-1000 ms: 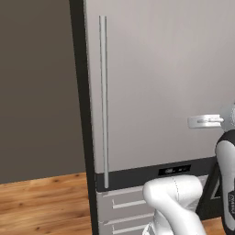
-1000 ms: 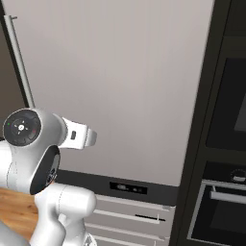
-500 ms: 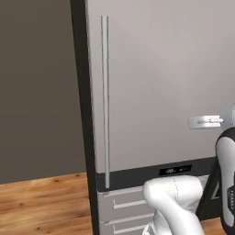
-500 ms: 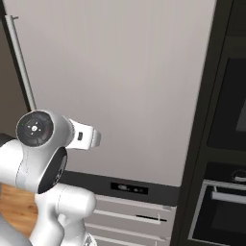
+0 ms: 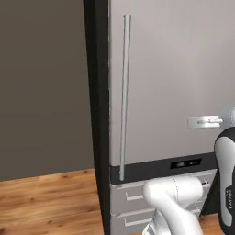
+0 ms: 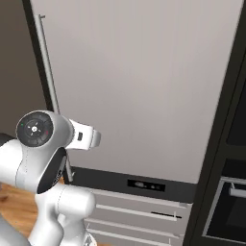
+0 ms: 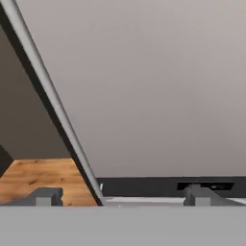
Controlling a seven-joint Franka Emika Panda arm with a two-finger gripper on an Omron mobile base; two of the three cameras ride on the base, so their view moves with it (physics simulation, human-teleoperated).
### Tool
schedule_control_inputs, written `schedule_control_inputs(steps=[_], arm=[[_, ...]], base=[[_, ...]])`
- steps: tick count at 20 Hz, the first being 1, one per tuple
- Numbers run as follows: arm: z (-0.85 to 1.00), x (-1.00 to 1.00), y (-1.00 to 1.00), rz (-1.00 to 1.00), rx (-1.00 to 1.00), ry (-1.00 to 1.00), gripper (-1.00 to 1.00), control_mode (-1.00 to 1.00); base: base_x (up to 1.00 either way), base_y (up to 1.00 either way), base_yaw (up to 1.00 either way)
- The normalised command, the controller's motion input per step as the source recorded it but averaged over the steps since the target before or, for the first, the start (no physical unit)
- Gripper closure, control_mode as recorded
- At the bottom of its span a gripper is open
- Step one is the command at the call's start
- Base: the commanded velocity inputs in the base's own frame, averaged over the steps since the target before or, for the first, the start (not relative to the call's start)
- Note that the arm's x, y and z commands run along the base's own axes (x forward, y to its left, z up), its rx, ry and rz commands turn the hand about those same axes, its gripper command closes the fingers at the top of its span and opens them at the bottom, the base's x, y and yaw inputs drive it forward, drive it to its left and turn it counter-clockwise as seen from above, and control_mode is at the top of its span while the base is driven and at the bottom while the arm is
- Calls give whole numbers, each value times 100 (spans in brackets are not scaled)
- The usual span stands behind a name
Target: Retrieve the banana and tangerine from the fridge and place them into the bowl on the dining table.
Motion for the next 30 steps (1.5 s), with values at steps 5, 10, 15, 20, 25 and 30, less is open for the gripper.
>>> schedule_control_inputs(steps=[5,10,15,20,25,30], arm=[[0,0,0,0,0,0,-100,100],[0,0,0,0,0,0,-100,100],[0,0,0,0,0,0,-100,100],[0,0,0,0,0,0,-100,100],[0,0,0,0,0,0,-100,100],[0,0,0,0,0,0,-100,100]], base=[[-50,33,0],[-45,28,0],[-47,28,0],[-28,43,0],[-7,56,0],[-35,32,0]])
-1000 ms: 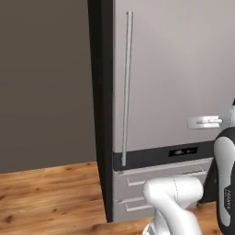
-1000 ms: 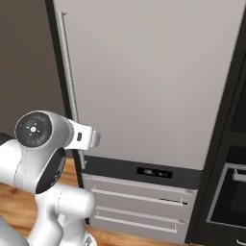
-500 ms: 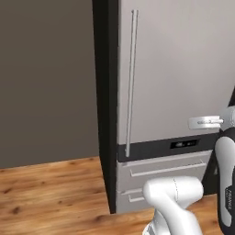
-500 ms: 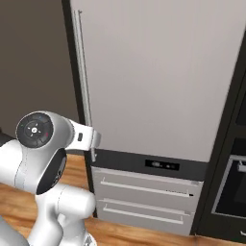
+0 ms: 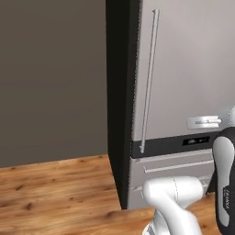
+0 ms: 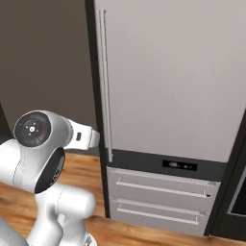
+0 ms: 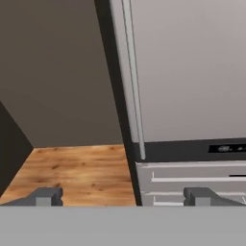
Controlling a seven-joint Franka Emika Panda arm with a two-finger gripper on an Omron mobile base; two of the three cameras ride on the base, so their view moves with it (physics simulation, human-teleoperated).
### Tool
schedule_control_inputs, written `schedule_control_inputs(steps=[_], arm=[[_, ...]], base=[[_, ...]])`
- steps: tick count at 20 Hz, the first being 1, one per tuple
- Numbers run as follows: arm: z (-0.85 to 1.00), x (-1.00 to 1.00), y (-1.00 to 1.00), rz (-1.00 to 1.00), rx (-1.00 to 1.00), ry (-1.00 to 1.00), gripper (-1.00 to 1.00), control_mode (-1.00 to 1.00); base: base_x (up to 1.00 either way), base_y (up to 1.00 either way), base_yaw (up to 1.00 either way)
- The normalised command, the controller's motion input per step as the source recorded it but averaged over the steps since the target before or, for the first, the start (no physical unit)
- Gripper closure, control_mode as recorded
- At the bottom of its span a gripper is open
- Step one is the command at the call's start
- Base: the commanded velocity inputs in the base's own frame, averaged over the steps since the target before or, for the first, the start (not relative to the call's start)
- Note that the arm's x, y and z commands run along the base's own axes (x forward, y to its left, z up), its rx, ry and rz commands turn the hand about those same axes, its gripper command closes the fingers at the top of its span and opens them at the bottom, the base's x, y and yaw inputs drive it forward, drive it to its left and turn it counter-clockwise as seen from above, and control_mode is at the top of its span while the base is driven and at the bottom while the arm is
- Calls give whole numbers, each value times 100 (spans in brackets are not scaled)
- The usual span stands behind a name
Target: Retrieve the banana and tangerine from the fridge and place them into the bowl on the dining table.
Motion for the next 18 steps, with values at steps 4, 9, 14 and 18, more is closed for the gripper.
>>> schedule_control_inputs(steps=[4,9,14,18], arm=[[0,0,0,0,0,0,-100,100],[0,9,0,-2,0,0,-100,-100],[0,48,0,-3,0,0,-100,-100],[0,48,0,0,0,0,-100,-100]], base=[[-37,4,0],[-7,0,0],[0,0,0],[0,0,0]])
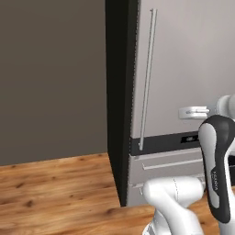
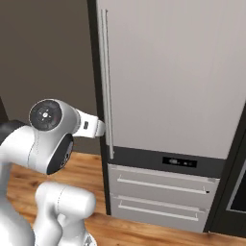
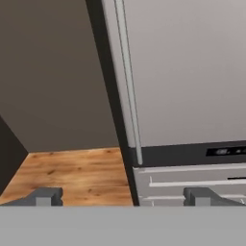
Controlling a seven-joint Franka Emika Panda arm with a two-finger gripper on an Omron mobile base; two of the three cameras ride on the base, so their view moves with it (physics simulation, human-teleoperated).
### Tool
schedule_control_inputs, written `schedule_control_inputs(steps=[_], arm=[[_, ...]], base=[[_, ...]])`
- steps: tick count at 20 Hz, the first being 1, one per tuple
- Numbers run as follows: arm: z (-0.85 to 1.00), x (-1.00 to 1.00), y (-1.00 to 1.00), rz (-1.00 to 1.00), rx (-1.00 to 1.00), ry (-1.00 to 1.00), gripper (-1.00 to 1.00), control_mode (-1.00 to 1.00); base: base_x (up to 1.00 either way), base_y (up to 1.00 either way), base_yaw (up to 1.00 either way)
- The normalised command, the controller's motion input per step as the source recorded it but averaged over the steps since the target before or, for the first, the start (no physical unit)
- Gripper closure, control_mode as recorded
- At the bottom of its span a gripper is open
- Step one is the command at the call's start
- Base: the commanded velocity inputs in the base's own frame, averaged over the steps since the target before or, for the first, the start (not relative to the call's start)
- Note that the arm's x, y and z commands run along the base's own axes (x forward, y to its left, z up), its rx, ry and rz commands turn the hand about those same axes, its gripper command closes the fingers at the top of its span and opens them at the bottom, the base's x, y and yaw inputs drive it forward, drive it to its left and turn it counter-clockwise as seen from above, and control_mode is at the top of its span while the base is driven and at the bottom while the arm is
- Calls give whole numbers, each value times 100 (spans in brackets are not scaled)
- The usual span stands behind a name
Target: Retrieve the banana and tangerine from the fridge and place them into the bowl on the dining table.
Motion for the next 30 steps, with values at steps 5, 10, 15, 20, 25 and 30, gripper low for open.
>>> schedule_control_inputs(steps=[5,10,15,20,25,30], arm=[[5,41,11,0,0,0,-100,-100],[23,68,7,1,0,0,-100,-100],[36,88,0,0,0,0,-100,-100],[29,99,0,0,0,10,-100,-100],[15,94,0,0,0,13,-100,-100],[-1,50,0,0,-1,-11,-100,-100]], base=[[0,0,0],[0,0,0],[0,0,0],[0,0,0],[0,0,0],[0,0,0]])
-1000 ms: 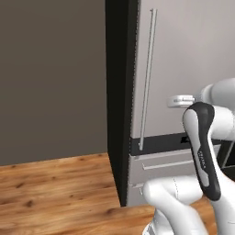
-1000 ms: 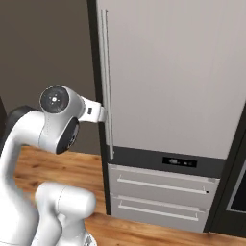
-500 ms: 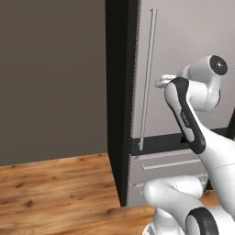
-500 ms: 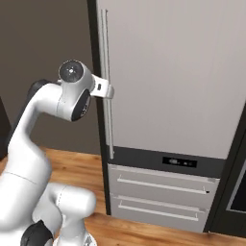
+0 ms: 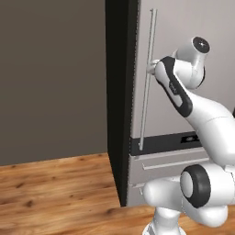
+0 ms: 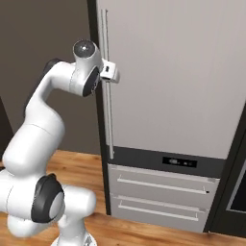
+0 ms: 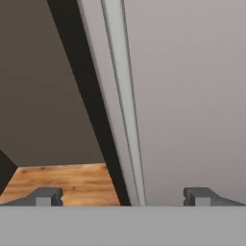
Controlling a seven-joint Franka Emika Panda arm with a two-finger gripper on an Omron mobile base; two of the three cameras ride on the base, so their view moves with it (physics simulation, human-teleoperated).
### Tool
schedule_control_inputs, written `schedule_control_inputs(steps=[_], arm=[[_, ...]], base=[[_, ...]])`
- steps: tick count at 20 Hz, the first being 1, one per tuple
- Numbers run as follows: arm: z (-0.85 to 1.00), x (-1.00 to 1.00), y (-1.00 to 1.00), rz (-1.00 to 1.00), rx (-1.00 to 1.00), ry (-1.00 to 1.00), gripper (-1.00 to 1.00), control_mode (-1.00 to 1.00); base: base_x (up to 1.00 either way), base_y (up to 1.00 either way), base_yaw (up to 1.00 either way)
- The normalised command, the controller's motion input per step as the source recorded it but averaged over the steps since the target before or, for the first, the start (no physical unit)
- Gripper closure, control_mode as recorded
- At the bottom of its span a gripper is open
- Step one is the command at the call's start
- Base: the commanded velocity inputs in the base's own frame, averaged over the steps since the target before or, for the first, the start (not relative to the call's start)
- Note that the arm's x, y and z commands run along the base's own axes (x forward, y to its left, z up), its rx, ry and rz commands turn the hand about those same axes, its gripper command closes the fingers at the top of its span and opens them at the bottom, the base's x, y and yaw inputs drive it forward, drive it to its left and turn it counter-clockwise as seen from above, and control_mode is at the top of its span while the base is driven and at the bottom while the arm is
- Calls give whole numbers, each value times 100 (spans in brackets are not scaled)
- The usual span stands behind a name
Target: Retrieve the banana and tangerine from the fridge and place them into the bowl on the dining table.
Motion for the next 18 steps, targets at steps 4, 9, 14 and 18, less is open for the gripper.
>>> schedule_control_inputs(steps=[4,9,14,18], arm=[[-15,8,0,0,-3,-41,-100,-100],[-7,25,0,0,-1,-24,-100,-100],[0,64,0,0,0,5,-100,-100],[0,65,0,0,0,6,-100,-100]], base=[[0,0,0],[0,0,0],[0,0,0],[0,0,0]])
